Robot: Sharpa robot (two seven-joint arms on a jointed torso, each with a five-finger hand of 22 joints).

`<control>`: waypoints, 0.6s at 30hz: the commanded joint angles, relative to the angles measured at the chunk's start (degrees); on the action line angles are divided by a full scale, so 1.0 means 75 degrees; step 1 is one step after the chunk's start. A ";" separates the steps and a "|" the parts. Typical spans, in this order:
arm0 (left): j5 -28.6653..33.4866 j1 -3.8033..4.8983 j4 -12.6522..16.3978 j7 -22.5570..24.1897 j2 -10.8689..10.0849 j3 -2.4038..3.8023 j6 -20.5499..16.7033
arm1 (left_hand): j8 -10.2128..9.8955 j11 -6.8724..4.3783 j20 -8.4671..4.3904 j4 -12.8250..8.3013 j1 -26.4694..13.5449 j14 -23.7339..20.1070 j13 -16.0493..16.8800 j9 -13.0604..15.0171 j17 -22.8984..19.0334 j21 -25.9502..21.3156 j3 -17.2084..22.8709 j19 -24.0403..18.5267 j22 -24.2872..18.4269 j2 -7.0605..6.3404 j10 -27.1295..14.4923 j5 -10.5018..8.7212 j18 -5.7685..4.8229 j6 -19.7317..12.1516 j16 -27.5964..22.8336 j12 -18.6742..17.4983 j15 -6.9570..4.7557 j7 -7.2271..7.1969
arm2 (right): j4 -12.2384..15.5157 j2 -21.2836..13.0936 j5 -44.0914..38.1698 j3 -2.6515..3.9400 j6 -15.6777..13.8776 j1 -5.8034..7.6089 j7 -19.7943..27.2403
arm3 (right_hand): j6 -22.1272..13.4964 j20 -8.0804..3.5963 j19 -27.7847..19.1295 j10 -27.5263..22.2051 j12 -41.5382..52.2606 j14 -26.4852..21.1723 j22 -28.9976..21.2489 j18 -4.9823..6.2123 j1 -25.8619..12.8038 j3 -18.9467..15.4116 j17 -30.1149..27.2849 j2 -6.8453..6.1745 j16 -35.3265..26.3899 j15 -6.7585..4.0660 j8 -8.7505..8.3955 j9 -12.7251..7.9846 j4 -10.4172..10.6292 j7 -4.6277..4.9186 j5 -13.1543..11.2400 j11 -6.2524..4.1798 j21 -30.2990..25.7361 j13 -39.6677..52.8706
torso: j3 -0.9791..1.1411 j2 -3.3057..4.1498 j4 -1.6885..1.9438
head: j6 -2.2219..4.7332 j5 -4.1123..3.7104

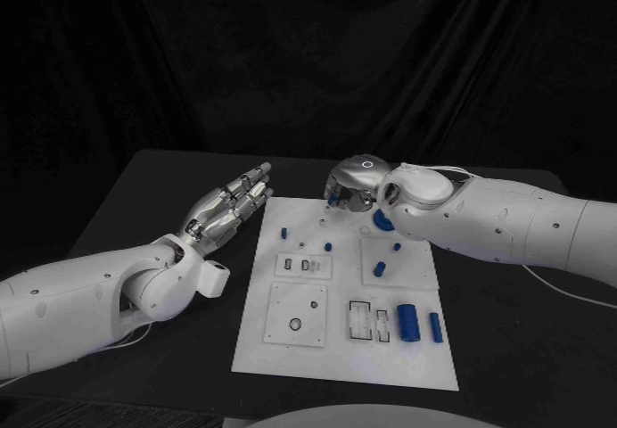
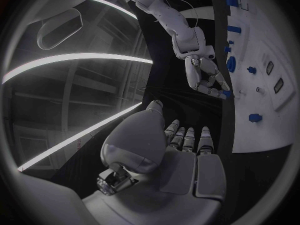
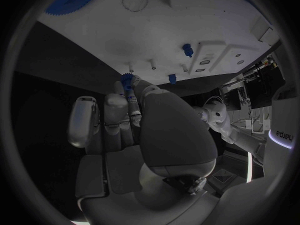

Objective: Assemble the parts on the task board

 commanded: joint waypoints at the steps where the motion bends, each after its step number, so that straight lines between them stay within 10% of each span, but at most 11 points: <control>1: -0.0027 0.0011 0.0010 0.0414 0.0020 0.0006 0.0113 | 0.0035 -0.0005 0.0054 0.0025 0.0094 0.0010 -0.0008 0.0007 -0.0011 -0.0025 0.0020 -0.0019 -0.0013 -0.0006 0.0017 0.0045 0.0107 0.0041 -0.0028 -0.0050 0.0020 0.0011 | -0.0075 0.0046 -0.0012 0.0006 0.0146 -0.0031 -0.0135 | -0.0060 0.0045 -0.0027 -0.0070 -0.0032 -0.0045 -0.0008 -0.0118 -0.0055 -0.0007 -0.0009 -0.0003 -0.0029 -0.0001 -0.0038 -0.0009 0.0066 -0.0002 -0.0052 -0.0008 -0.0033 -0.0009 | -0.0005 -0.0001 0.0019 | -0.0001 -0.0029; 18: -0.0027 0.0011 -0.0065 0.0388 0.0078 0.0006 0.0159 | 0.0041 0.0012 0.0066 0.0025 0.0102 0.0010 -0.0008 0.0010 -0.0011 -0.0025 0.0029 -0.0019 -0.0013 -0.0002 0.0017 0.0054 0.0113 0.0056 -0.0028 -0.0050 0.0028 0.0029 | -0.0350 0.0284 -0.0012 0.0008 0.0288 -0.0123 -0.0122 | -0.0107 0.0035 -0.0040 -0.0123 -0.0033 -0.0065 -0.0010 -0.0115 -0.0077 -0.0017 -0.0026 -0.0017 -0.0041 -0.0013 -0.0050 -0.0024 0.0094 -0.0005 -0.0062 -0.0006 -0.0046 -0.0009 | -0.0008 -0.0001 0.0002 | -0.0037 -0.0024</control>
